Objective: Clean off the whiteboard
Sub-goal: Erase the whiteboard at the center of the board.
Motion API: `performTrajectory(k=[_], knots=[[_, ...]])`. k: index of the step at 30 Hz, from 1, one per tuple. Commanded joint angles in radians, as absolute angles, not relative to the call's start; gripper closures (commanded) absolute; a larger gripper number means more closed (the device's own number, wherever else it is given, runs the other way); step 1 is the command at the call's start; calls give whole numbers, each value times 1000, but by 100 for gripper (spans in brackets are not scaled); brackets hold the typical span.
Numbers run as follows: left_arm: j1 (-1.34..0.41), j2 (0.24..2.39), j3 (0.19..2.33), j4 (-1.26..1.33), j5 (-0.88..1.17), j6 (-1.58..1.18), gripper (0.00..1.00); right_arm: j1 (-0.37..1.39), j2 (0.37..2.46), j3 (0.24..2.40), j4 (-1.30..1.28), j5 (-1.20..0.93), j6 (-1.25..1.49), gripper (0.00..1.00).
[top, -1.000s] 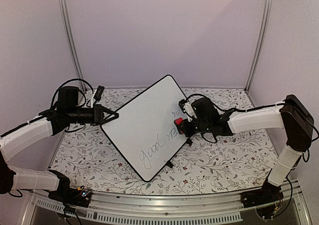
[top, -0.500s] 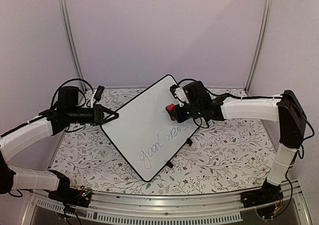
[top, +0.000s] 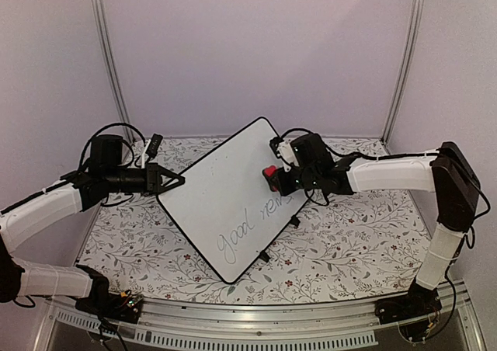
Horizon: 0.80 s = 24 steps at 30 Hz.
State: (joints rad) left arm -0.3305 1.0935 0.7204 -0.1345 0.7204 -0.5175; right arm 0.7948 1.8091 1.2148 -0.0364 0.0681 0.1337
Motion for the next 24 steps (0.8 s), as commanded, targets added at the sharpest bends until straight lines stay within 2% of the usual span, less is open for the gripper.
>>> performTrajectory(k=[1, 24], knots=[[-338, 1086, 710, -104, 793, -473, 100, 781, 1817, 1131, -84, 74, 145, 100], [-339, 1083, 709, -104, 792, -473, 100, 780, 1745, 997, -58, 75, 170, 100]])
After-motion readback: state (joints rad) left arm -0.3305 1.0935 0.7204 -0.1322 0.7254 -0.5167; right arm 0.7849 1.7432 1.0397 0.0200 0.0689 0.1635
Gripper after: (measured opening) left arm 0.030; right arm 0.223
